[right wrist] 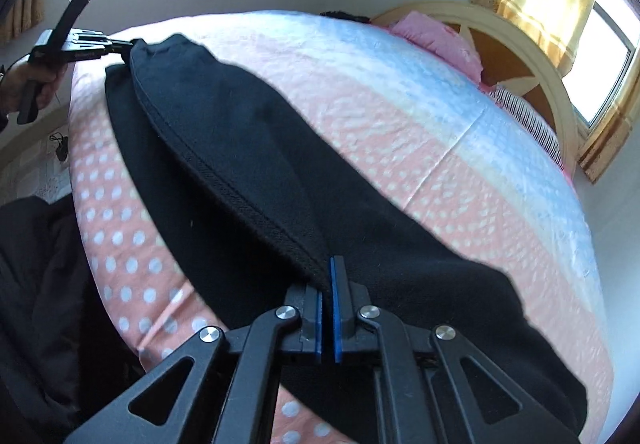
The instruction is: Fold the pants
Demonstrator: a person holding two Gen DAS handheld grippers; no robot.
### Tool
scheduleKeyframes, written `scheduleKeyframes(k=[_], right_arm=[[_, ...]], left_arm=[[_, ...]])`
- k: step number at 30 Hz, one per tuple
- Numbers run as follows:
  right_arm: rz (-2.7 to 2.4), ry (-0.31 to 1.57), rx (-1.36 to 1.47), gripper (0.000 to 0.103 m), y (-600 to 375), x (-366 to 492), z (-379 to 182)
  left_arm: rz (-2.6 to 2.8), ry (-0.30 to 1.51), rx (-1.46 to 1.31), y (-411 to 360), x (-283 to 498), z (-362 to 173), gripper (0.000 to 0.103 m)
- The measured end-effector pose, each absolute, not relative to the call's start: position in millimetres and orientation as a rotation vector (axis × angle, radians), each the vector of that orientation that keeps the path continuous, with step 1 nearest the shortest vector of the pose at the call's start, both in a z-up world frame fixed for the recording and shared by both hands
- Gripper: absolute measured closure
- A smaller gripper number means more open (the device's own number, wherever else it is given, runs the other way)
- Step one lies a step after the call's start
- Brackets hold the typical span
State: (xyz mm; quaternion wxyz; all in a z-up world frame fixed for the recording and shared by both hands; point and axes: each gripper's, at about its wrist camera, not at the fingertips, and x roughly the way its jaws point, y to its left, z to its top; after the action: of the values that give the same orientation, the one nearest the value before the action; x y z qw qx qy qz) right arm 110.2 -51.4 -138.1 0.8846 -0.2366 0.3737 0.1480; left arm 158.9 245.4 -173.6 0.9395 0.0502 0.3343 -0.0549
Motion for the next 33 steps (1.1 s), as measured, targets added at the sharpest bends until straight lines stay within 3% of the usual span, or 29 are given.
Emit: scheduleKeyframes(k=[21,27,30,32,33], right_arm=[[0.322,0.803,-0.526,0.099,-49.1,96.8,-160.0],[0.348,0.818,-0.53,0.095,-57.8,86.6,-151.3],[0.352,0.8,-0.481,0.087,-61.2,87.6,-135.0],[0.371,0.78,-0.45,0.083,-56.5,92.4,-125.5],[0.381,0.77,-0.437,0.078,-51.8,97.3,-121.0]], left_arm=[[-0.107,0.714,0.068,260.7,138.7,-182.0,0.097],[-0.006,0.735,0.107,290.2,121.3,-183.6,0.094],[0.061,0.705,0.067,307.6,117.7,-173.4,0.094],[0.078,0.665,0.052,305.6,121.7,-160.2,0.089],[0.076,0.644,0.043,300.9,125.6,-153.0,0.082]])
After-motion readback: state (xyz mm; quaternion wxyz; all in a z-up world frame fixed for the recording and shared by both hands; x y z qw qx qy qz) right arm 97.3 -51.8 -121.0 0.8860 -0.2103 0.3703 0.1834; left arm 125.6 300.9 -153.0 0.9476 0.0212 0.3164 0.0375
